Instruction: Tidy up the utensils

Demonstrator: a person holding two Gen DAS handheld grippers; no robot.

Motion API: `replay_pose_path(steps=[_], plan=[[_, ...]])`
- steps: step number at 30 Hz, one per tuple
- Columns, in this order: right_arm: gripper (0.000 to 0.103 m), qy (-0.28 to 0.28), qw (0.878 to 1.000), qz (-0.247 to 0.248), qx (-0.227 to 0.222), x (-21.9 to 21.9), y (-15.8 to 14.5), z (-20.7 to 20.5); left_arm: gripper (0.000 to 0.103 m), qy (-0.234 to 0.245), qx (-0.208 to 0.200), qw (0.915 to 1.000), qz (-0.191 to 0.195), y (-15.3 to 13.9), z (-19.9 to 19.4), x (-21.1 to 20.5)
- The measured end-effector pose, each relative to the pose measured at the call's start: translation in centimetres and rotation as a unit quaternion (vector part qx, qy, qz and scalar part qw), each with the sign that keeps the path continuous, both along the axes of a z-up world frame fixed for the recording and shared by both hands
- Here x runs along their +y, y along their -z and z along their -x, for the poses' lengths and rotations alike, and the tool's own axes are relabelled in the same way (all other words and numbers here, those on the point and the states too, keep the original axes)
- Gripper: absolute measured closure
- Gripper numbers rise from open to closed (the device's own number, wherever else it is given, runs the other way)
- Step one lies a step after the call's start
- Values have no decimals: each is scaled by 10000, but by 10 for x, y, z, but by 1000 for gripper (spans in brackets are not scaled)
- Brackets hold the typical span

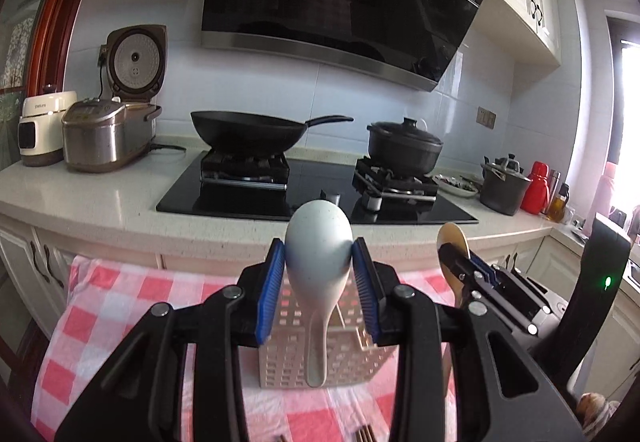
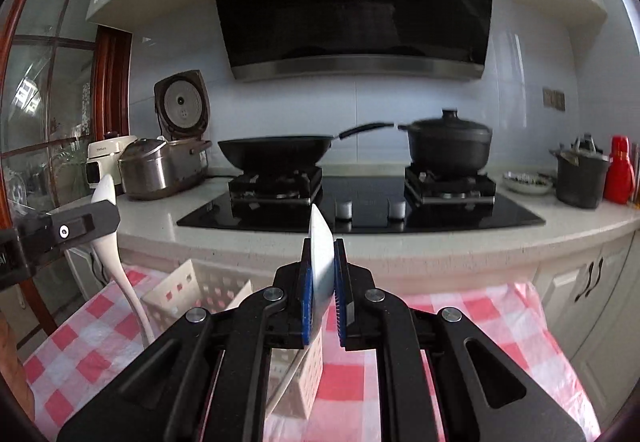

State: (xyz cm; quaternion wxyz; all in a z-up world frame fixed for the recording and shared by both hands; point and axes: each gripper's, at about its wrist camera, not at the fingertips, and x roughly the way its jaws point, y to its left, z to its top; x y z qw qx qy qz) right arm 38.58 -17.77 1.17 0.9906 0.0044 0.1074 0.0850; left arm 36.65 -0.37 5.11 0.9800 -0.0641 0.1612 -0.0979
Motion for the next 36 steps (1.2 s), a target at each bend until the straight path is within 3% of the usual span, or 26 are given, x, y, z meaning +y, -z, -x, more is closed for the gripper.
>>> replay_pose_path(steps=[9, 14, 19, 29, 36], plan=[[93, 143, 9982, -135, -562, 9, -5, -27, 69, -44, -225, 9997, 87, -19, -28, 2], [93, 436, 9958, 105, -795, 20, 4, -47, 69, -65, -160, 9997, 185, -14, -45, 6], [93, 680, 9937, 233, -860, 26, 22, -60, 69, -82, -81, 9996, 271, 2, -60, 12], [92, 680, 9952, 61, -699, 16, 33, -66, 70, -109, -277, 9993, 241, 6, -58, 10], [92, 740, 9940, 148, -793, 20, 34, -68, 70, -303, -841, 9958, 194, -12, -44, 8]])
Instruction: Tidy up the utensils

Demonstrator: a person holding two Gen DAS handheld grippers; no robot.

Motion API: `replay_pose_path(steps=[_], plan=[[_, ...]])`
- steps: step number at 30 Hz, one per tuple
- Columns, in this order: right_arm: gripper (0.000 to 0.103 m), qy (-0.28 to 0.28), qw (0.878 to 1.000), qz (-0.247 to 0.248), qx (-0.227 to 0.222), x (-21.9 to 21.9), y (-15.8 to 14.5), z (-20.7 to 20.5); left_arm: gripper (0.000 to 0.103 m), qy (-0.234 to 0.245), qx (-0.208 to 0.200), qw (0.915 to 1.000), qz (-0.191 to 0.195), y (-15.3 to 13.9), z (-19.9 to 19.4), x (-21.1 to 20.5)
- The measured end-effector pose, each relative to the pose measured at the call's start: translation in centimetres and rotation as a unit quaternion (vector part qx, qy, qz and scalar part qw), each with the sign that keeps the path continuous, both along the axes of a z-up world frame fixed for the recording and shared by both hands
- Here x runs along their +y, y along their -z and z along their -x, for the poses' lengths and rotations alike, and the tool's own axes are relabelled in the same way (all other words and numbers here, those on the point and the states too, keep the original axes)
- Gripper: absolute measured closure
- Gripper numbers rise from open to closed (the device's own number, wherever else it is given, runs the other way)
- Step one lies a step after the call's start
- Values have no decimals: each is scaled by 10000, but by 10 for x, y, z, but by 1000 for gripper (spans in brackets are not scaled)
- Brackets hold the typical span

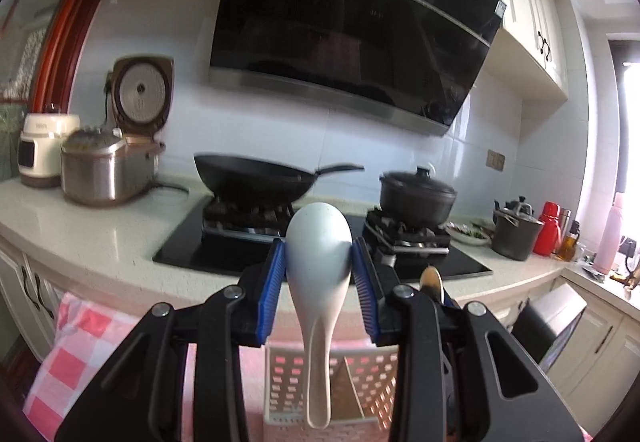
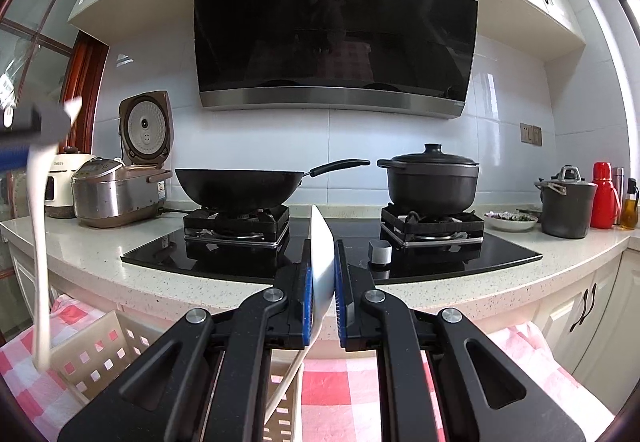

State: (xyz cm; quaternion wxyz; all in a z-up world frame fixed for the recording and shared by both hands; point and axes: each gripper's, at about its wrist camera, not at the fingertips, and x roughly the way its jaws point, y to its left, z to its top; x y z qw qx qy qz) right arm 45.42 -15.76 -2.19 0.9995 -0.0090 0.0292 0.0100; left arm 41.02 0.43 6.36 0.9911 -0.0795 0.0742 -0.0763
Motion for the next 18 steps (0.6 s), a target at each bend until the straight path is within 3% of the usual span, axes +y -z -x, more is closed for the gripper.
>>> replay_pose_path(steps=[6, 14, 17, 18], plan=[[92, 106, 9997, 174, -99, 7, 11, -3, 70, -82, -51, 9999, 115, 15, -15, 4], [91, -162, 9998, 33, 103, 4, 24, 4, 69, 25, 457, 9988, 147, 51, -26, 10], [82, -245, 9995, -121, 149, 1, 22, 9, 69, 45, 551, 9983, 189, 56, -25, 14], [71, -300, 9993, -192, 146, 0, 20, 11, 69, 39, 557, 9983, 188, 57, -24, 16]])
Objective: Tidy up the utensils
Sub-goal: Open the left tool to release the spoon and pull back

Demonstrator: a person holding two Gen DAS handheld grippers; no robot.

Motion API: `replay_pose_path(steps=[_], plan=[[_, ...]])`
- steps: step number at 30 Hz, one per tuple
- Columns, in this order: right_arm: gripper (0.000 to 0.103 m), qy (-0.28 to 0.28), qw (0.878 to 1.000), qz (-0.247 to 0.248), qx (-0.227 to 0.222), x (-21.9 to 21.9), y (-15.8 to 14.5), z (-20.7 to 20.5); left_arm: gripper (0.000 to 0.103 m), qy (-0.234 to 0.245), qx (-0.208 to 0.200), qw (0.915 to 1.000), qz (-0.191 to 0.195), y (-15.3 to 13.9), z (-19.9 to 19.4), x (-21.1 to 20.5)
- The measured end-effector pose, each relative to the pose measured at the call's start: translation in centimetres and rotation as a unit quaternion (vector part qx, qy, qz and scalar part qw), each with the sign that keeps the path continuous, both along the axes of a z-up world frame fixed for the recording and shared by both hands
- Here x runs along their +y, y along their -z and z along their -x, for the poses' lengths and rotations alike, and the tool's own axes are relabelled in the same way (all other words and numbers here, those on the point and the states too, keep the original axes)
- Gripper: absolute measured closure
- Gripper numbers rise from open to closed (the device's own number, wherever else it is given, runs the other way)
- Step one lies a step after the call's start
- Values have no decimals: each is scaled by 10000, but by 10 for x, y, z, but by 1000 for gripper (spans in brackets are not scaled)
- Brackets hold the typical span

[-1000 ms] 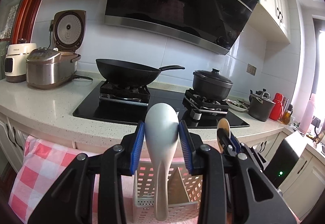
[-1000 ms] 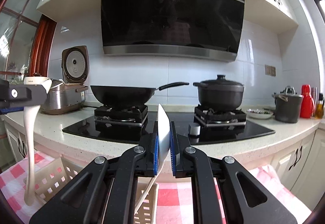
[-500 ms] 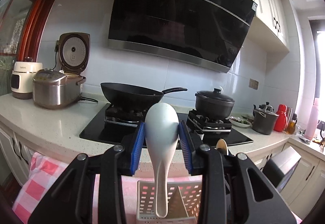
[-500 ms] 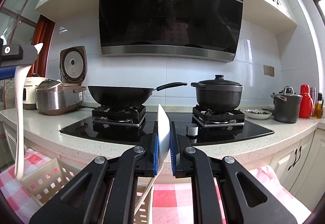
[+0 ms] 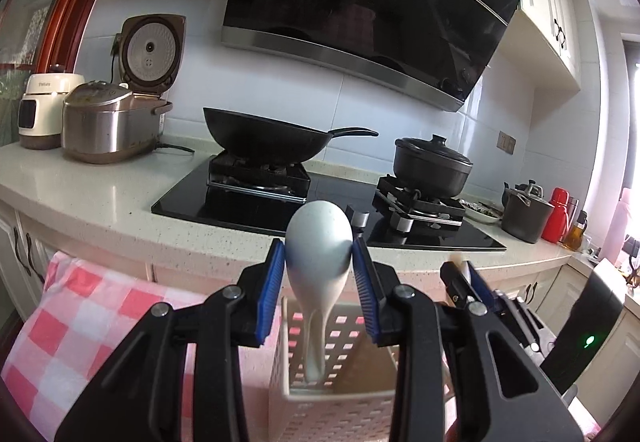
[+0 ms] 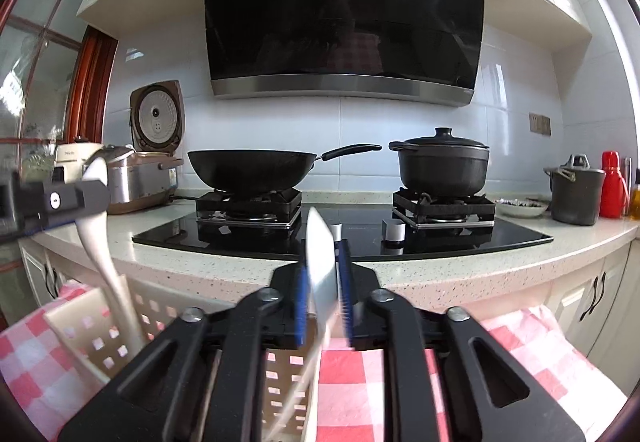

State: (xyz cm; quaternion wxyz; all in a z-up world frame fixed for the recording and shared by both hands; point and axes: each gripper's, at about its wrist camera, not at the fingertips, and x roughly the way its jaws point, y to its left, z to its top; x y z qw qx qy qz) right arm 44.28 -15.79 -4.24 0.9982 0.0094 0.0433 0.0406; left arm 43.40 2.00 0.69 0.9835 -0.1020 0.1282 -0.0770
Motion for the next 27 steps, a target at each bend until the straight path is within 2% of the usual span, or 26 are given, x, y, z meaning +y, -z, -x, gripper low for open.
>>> replay_pose_path(steps=[1, 2, 6, 8, 12, 14, 15, 17, 20, 23, 27], plan=[[59, -84, 9999, -95, -4, -2, -1, 3, 69, 19, 8, 10000, -16, 1, 1, 1], [56, -112, 9998, -158, -15, -4, -3, 6, 69, 32, 12, 10000, -33, 2, 3, 1], [55, -154, 9996, -219, -74, -5, -6, 25, 66, -19, -11, 10000, -67, 2, 16, 3], [55, -170, 9995, -246, -84, -7, -9, 36, 47, -73, -6, 10000, -42, 1, 23, 6], [55, -183, 9996, -225, -57, -13, -20, 64, 38, -240, 72, 9997, -17, -3, 42, 15], [54, -238, 9995, -212, 5, -18, -26, 79, 22, -369, 123, 9992, -24, -4, 55, 20], [53, -272, 9994, -204, 50, -20, -29, 87, 19, -450, 162, 9989, -22, -5, 65, 23], [51, -351, 9990, -207, 191, -24, -32, 105, 12, -593, 263, 9979, -80, -3, 81, 28], [51, -476, 9975, -190, 481, -26, -29, 131, 10, -731, 467, 9961, -145, 4, 108, 34], [51, -620, 9946, -154, 812, -26, -18, 153, 7, -823, 662, 9944, -72, 18, 133, 39], [51, -755, 9851, -188, 1534, -23, 7, 169, 6, -743, 1067, 9914, -140, 47, 156, 37]])
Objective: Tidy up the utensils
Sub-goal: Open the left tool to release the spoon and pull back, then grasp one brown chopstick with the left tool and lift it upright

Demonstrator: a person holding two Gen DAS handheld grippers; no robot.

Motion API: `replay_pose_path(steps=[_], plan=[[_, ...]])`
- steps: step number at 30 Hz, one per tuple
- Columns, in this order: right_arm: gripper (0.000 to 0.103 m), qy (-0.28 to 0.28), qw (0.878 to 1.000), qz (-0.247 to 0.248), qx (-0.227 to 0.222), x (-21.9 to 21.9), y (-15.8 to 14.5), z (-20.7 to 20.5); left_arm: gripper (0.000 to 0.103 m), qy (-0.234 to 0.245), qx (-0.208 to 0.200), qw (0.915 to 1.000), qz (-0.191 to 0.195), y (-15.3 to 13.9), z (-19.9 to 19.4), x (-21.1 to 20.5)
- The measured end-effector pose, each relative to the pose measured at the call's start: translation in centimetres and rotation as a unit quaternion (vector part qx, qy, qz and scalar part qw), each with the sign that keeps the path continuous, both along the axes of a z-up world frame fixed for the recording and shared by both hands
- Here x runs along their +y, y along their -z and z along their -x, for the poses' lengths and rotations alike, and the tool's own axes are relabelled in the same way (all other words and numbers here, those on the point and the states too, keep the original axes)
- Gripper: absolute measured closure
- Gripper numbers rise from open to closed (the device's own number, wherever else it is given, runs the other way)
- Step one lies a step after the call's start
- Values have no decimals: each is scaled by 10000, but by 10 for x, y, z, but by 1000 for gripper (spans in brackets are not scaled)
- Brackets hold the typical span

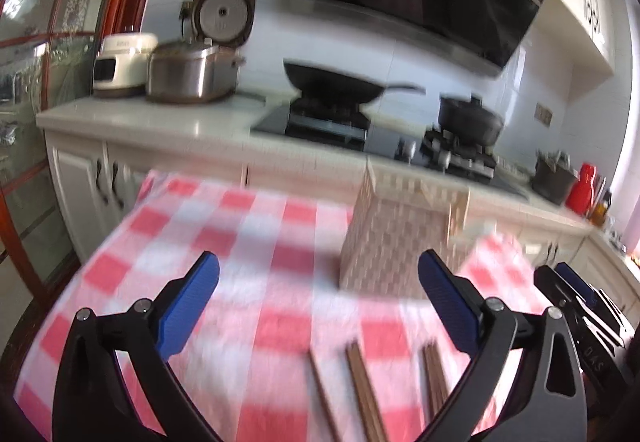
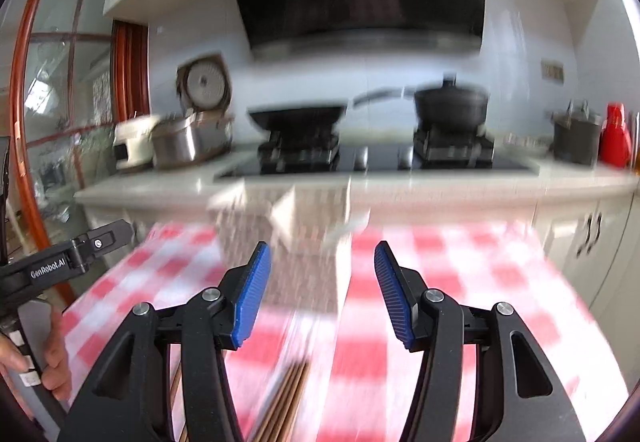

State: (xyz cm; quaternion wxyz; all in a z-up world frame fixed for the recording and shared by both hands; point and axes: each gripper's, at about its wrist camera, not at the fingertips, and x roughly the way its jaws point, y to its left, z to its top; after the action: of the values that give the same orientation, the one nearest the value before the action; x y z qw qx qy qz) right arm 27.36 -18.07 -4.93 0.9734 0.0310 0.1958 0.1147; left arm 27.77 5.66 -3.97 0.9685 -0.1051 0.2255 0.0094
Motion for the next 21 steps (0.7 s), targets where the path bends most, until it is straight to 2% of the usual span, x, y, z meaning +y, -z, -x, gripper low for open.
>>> replay_pose_path(steps=[6, 10, 15, 21], plan=[[52, -81, 9907, 198, 1345, 8, 48, 3, 6, 189, 856, 9959, -240, 41, 17, -10], [63, -92, 9810, 243, 1923, 16, 76, 1, 8, 172, 1118, 9931, -307, 63, 19, -9], [67, -137, 9760, 319, 2150, 25, 84, -4, 8, 157, 1337, 9903, -337, 81, 18, -8], [73, -11, 9729, 555, 2246, 33, 88, -11, 8, 117, 1434, 9891, -306, 86, 13, -2]])
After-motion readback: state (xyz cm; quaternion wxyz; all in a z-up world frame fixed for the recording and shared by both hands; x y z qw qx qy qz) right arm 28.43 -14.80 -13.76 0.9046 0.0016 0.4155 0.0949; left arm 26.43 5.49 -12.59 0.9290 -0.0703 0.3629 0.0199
